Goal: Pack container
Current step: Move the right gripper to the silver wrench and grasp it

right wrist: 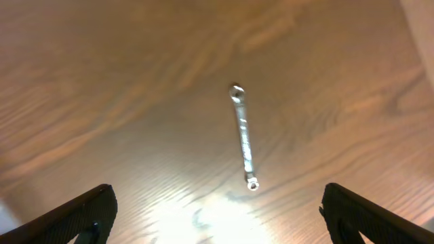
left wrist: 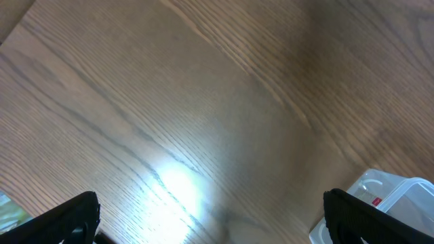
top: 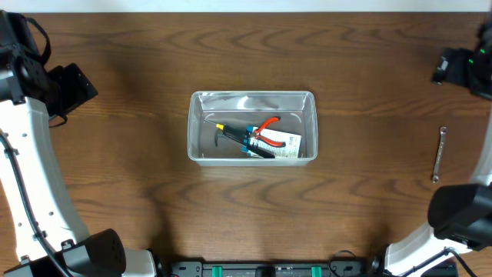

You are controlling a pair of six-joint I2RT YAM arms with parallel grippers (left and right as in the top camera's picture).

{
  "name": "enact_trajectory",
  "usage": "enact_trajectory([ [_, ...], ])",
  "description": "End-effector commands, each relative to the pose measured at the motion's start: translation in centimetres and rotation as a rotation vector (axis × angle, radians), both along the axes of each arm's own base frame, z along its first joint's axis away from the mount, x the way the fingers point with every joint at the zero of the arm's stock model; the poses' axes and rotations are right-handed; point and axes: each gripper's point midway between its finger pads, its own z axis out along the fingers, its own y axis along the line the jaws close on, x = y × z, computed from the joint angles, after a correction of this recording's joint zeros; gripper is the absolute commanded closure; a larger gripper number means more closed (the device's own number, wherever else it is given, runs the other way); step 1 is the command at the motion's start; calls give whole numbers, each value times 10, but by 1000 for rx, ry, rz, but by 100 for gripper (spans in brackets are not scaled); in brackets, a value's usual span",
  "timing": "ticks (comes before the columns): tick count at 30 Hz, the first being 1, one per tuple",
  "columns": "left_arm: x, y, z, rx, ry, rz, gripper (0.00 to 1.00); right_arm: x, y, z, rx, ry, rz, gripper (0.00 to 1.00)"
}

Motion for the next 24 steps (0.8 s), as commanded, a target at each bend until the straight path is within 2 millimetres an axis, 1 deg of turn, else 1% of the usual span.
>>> enact_trajectory([
  [1, -1, 0, 0, 5, 3, -10, 2, -18, -22, -44, 68, 77, -61, 1],
  [5, -2, 0, 0, 5, 4, -10, 2, -37, -43, -99, 84, 152, 4, 1],
  [7, -2, 0, 0, 5, 4, -10, 2, -42, -46, -118, 106, 157, 41, 1],
  [8, -2, 0, 0, 5, 3, -10, 2, -45, -47, -131, 124, 154, 62, 1],
  [10, -2, 0, 0, 5, 3, -10, 2, -46, -48, -148, 150, 132, 80, 1],
  [12, -2, 0, 0, 5, 4, -10, 2, -46, -48, -163, 170, 105, 107, 1],
  [15, -2, 0, 0, 4, 7, -10, 2, -44, -47, -180, 174, 75, 157, 1],
  [20, -4, -1, -1, 1, 14, -10, 2, -40, -49, -200, 150, 49, 182, 1],
  [24, -5, -1, -1, 0, 18, -10, 2, -42, -48, -219, 169, 74, 180, 1],
])
